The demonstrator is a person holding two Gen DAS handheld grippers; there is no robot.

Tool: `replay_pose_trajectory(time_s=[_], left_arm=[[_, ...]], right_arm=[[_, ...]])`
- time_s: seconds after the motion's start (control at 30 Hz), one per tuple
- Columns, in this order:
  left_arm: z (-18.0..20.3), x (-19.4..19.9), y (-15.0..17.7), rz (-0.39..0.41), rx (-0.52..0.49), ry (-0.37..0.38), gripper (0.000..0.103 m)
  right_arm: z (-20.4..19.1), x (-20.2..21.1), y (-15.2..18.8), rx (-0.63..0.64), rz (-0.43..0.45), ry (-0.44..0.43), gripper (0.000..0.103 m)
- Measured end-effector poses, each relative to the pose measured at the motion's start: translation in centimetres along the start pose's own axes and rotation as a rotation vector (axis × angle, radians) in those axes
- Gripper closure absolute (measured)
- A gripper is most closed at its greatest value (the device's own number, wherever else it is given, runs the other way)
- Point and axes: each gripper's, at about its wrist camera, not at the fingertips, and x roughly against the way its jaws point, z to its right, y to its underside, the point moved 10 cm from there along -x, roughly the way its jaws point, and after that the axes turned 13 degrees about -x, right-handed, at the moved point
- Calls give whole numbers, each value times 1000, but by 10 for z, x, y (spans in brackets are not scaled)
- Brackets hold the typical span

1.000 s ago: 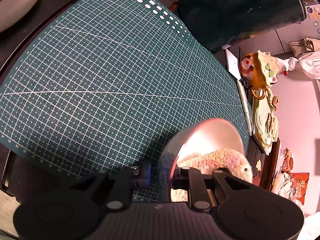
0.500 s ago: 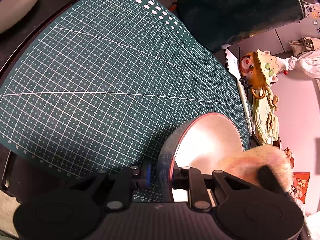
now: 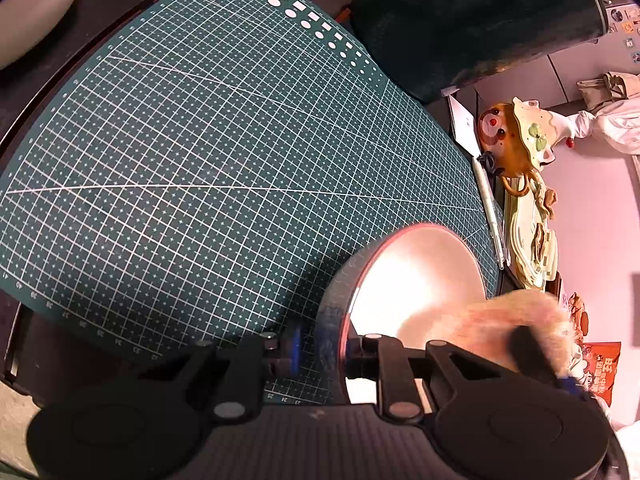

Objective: Clean bowl
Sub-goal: 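Wipe the sponge along the bowl's inner wall with the right gripper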

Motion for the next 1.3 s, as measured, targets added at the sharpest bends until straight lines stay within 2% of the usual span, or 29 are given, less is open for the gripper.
replay_pose_trajectory(time_s=[0.07, 0.27, 0.33, 0.47, 0.57, 0.7, 0.8, 0.9, 1.0, 1.1, 1.2, 1.3], left_arm=[[3, 1, 1, 1, -1, -1, 84], [-12, -4, -4, 3, -13, -7, 84], [-28, -9, -8, 4, -11, -6, 84], [-30, -11, -8, 4, -11, -5, 83], [-26, -10, -7, 5, -16, -7, 82], [-21, -12, -6, 7, -18, -8, 82], [-17, -12, -5, 8, -20, -8, 81], [-14, -12, -4, 7, -20, -6, 81], [-14, -11, -4, 6, -12, 0, 82], [-10, -10, -2, 4, -5, 4, 81], [-3, -9, 1, 6, -18, -3, 81], [-3, -7, 2, 6, -17, -3, 81]], right_arm=[[2, 8, -9, -79, 3, -66, 90], [-14, -13, 18, -2, -83, -55, 90], [-20, -20, 27, 23, -111, -51, 90], [-22, -18, 26, 154, -59, 46, 90], [-14, -7, 13, 155, -10, 74, 90], [-6, 6, -2, 49, 18, 19, 90], [-1, 1, -2, -75, -38, -93, 90], [-12, -10, 11, -91, -103, -148, 90], [-19, -21, 26, -13, -128, -85, 90], [-16, -23, 29, 74, -111, -6, 90], [-10, -17, 20, 122, -56, 55, 90], [-6, -2, 5, 116, 1, 64, 90]])
